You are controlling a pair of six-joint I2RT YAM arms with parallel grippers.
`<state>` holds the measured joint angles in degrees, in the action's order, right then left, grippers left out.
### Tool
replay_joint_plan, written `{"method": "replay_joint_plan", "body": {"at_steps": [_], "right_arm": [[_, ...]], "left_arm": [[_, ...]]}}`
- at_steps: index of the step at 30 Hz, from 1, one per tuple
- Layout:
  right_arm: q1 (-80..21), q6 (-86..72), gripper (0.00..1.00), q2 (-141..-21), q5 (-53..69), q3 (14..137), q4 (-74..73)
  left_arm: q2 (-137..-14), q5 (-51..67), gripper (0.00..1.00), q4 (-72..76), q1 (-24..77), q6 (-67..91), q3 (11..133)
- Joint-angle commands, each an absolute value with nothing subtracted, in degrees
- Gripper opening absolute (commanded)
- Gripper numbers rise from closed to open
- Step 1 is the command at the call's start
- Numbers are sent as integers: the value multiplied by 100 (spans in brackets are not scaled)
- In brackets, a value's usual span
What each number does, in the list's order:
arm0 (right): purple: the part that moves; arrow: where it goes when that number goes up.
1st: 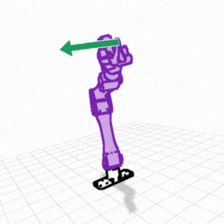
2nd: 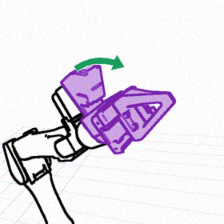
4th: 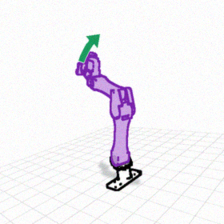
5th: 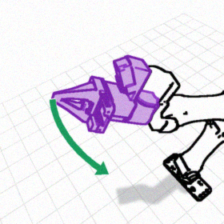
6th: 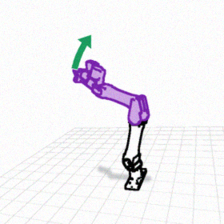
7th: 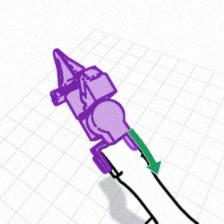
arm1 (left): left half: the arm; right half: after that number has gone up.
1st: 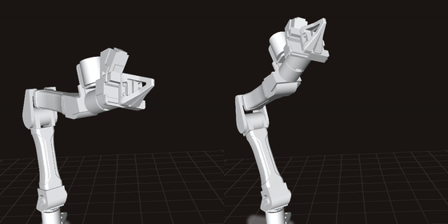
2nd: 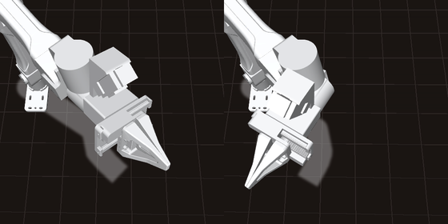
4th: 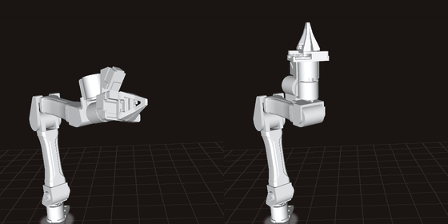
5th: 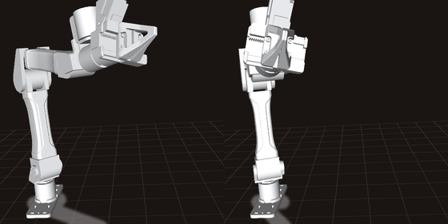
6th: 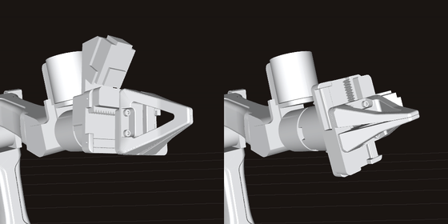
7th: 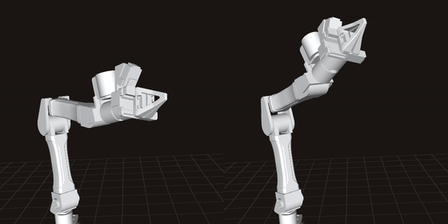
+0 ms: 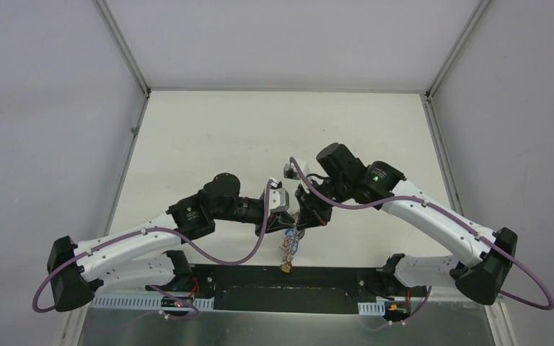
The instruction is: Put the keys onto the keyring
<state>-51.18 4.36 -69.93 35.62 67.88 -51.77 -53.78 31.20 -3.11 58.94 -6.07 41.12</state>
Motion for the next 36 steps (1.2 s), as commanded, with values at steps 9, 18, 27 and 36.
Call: {"method": "replay_joint_plan", "body": {"at_steps": [9,18,27,36], "right_arm": [[-5106,369,0,-6849,3714,6995,-4873],[-5108,354,0,-6807,3640,6935,-4816],[-5072,-359,37,-6333,3087,6586,-3979],[-4701,-1455,52,-5520,3496,5794,-2806]], "left_arm": [[-5530,3426,13,-9,5946,-478,4241],[-5462,3386,0,94,5942,-439,4200],[-4786,2797,0,1022,5945,208,3503],[-4257,2229,0,2214,5943,933,2874]]}}
